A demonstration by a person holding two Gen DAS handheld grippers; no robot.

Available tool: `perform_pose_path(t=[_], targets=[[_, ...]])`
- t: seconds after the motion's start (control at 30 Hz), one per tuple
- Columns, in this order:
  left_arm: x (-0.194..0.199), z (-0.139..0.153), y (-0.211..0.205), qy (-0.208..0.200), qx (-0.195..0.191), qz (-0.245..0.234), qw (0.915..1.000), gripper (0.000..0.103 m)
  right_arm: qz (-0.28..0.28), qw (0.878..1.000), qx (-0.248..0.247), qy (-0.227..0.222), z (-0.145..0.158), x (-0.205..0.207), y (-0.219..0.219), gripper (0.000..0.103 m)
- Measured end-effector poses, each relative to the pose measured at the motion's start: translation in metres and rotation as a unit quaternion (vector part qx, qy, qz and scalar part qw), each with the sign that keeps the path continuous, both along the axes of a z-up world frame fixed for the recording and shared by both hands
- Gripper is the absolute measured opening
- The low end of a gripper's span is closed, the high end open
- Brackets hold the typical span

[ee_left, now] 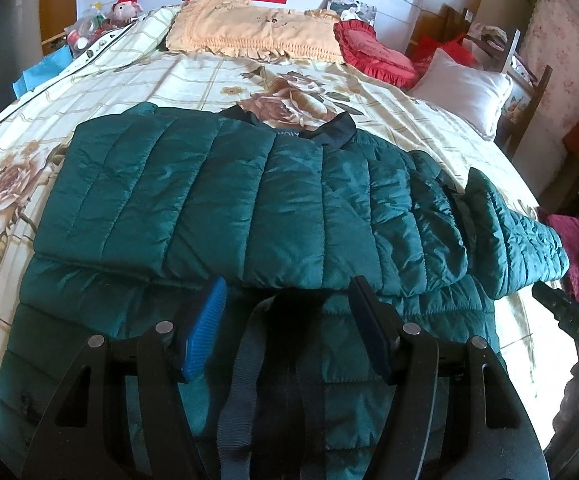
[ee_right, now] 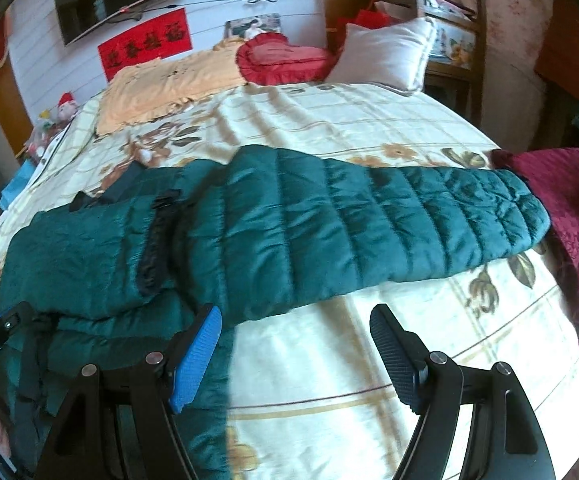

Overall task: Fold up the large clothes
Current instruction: 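Move the right tool along the other sleeve toward its cuff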

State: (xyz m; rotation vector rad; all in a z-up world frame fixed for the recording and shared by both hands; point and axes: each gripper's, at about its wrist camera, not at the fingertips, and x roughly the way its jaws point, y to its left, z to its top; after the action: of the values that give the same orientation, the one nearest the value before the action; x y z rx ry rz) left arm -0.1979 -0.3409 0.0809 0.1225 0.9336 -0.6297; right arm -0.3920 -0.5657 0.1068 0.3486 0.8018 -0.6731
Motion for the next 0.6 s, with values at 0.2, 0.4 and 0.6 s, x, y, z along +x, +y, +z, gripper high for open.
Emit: perform_pose_path(t=[0.2,0.4,0.6], targets=[[0.0,-0.003,-0.001,0.002,0.005,-0.002,1.0,0.064,-0.02,1.0,-0.004,0.009,-0.003,-0.008,-0.024,0.075],[0.003,-0.003,0.003,0.006,-0.001,0.002,1.0,0.064,-0.063,0.998,-0.006,0.008,-0.002,-0.027,-0.062,0.079],[0.006,-0.004,0.008,0.01,-0.006,0.001,0.9999,0.064,-0.131,0.991,0.006,-0.006,-0.002,-0.056,-0.111,0.083]])
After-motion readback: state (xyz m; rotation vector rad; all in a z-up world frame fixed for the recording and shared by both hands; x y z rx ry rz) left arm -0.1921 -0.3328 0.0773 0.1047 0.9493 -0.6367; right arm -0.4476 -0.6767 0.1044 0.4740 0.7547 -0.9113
